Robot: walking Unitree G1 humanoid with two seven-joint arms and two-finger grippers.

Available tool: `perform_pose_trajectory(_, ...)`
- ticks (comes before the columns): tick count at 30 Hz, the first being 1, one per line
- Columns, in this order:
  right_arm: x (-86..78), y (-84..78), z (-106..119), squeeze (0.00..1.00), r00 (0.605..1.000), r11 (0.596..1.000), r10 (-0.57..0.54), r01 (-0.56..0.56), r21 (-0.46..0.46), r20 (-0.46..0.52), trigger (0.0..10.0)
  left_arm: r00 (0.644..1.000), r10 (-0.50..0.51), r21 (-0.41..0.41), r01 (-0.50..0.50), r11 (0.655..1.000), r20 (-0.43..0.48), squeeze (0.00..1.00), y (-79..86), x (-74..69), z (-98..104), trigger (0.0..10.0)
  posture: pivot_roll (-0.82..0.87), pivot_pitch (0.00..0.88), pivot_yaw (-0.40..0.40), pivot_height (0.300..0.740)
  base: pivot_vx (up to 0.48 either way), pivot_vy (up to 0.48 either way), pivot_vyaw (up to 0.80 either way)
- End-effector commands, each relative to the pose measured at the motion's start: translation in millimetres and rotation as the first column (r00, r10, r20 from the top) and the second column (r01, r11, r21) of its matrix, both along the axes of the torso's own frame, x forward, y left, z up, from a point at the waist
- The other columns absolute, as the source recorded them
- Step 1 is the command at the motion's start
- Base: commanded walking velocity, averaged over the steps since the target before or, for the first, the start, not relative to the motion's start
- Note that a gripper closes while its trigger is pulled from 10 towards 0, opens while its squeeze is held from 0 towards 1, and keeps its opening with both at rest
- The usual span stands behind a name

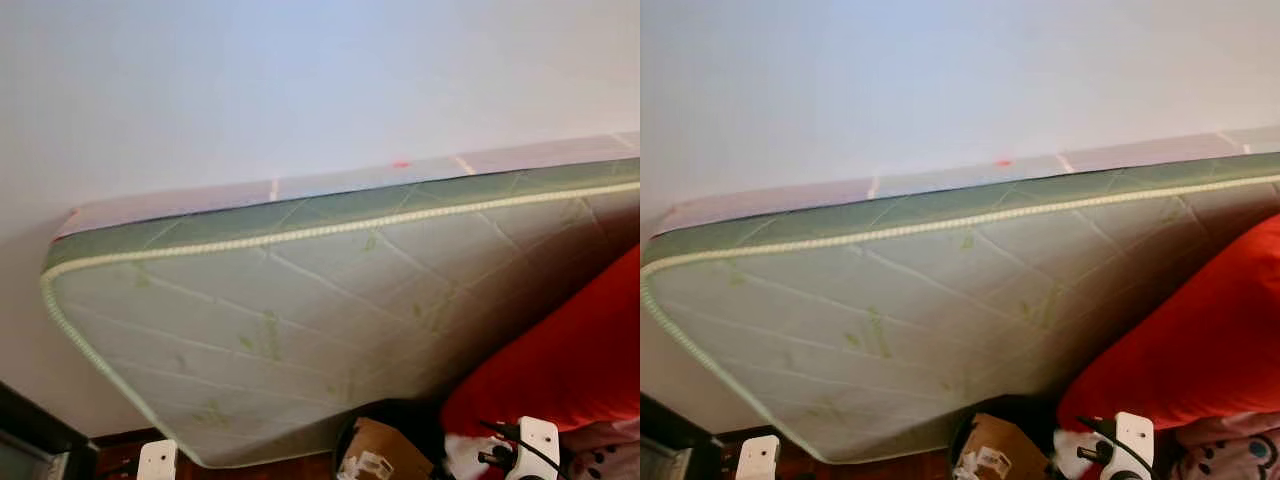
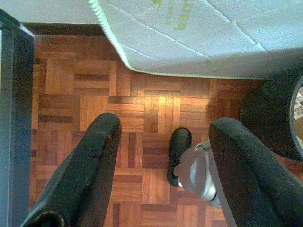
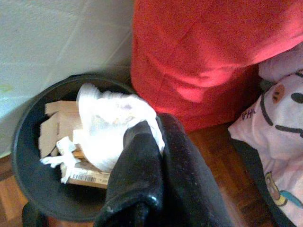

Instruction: Clean up the room

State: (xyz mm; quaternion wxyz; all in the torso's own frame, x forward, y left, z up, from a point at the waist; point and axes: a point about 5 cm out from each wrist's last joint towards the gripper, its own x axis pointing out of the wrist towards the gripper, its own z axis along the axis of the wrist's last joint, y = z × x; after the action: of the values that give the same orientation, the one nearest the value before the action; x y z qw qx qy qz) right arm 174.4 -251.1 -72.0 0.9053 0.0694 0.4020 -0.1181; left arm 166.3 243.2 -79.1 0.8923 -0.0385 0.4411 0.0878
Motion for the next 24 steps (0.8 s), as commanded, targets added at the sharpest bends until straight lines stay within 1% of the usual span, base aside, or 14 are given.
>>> perform_pose_trajectory(1,1.3,1.5,0.6,0.00,1.000,1.000,0.020,-0.020,-0.001,0.012,10.0,1.000,-0.020,0.006,0.020,1.000,-0.017,0.00,-0.8,-0.3,-0.7,10.0,0.06,0.000,0.014,0.740,0.000,0.000,0.00)
perform_pose_trajectory(5,16.0,9.1,6.8,0.00,0.994,0.996,0.087,-0.087,-0.010,0.064,10.0,1.000,-0.024,0.011,0.025,1.000,-0.017,0.00,-0.1,0.4,-0.2,10.0,0.05,0.000,0.019,0.740,0.000,0.000,0.00)
perform_pose_trajectory(7,24.5,9.4,11.8,0.00,0.991,0.996,0.087,-0.085,-0.018,0.100,10.0,0.999,-0.027,0.012,0.028,1.000,-0.017,0.00,0.0,0.4,-0.1,10.0,0.05,0.000,0.026,0.740,0.000,0.000,0.00)
perform_pose_trajectory(9,29.7,8.7,15.2,0.00,0.989,0.996,0.083,-0.080,-0.023,0.123,10.0,0.999,-0.030,0.012,0.030,0.999,-0.016,0.00,-0.1,0.2,-0.2,10.0,0.05,0.000,0.028,0.740,0.000,0.000,0.00)
perform_pose_trajectory(10,39.4,15.8,19.2,0.00,0.984,0.996,0.090,-0.087,-0.025,0.154,10.0,0.999,-0.033,0.014,0.033,0.999,-0.016,0.00,-0.3,0.0,-0.3,10.0,0.06,0.000,0.028,0.740,0.000,0.000,0.00)
perform_pose_trajectory(11,39.4,15.8,19.2,0.00,0.984,0.996,0.090,-0.087,-0.025,0.154,10.0,0.999,-0.033,0.014,0.033,0.999,-0.016,0.00,-0.3,0.0,-0.3,10.0,0.06,0.000,0.028,0.740,0.000,0.000,0.00)
perform_pose_trajectory(12,66.6,52.2,28.6,0.00,0.966,0.989,0.150,-0.146,-0.035,0.210,10.0,0.999,-0.031,0.014,0.031,0.999,-0.015,0.00,-0.4,-0.3,-0.4,10.0,0.06,0.000,0.027,0.740,0.000,0.000,0.00)
perform_pose_trajectory(13,78.1,65.6,35.0,0.00,0.955,0.985,0.173,-0.166,-0.046,0.240,10.0,0.999,-0.029,0.014,0.030,0.999,-0.015,0.00,-0.5,-0.6,-0.6,10.0,0.07,0.000,0.023,0.740,0.000,0.000,0.00)
perform_pose_trajectory(14,86.9,74.1,41.0,0.00,0.946,0.982,0.187,-0.178,-0.059,0.266,10.0,0.999,-0.028,0.014,0.029,0.999,-0.015,0.00,-0.7,-1.0,-0.8,10.0,0.07,0.000,0.020,0.740,0.000,0.000,0.00)
perform_pose_trajectory(16,93.7,77.0,46.6,0.00,0.937,0.980,0.197,-0.181,-0.082,0.288,10.0,1.000,-0.026,0.013,0.027,1.000,-0.015,0.00,-1.1,-2.0,-1.3,10.0,0.08,0.000,0.013,0.740,0.000,0.000,0.00)
perform_pose_trajectory(19,101.1,70.9,53.7,0.00,0.933,0.980,0.187,-0.157,-0.120,0.307,10.0,1.000,-0.017,0.008,0.017,1.000,-0.014,0.00,-1.3,-3.5,-1.9,10.0,0.09,0.000,0.008,0.740,0.000,0.000,0.00)
perform_pose_trajectory(22,105.0,67.1,57.5,0.00,0.931,0.981,0.181,-0.147,-0.127,0.317,10.0,1.000,-0.014,0.005,0.014,1.000,-0.014,0.00,-1.3,-4.6,-2.3,10.0,0.08,0.000,0.006,0.740,0.000,0.000,0.00)
perform_pose_trajectory(24,104.9,64.8,57.4,0.00,0.934,0.978,0.187,-0.147,-0.151,0.304,10.0,1.000,-0.016,0.004,0.016,1.000,-0.015,0.00,-1.3,-5.5,-2.6,10.0,0.09,0.000,0.007,0.740,0.000,0.000,0.00)
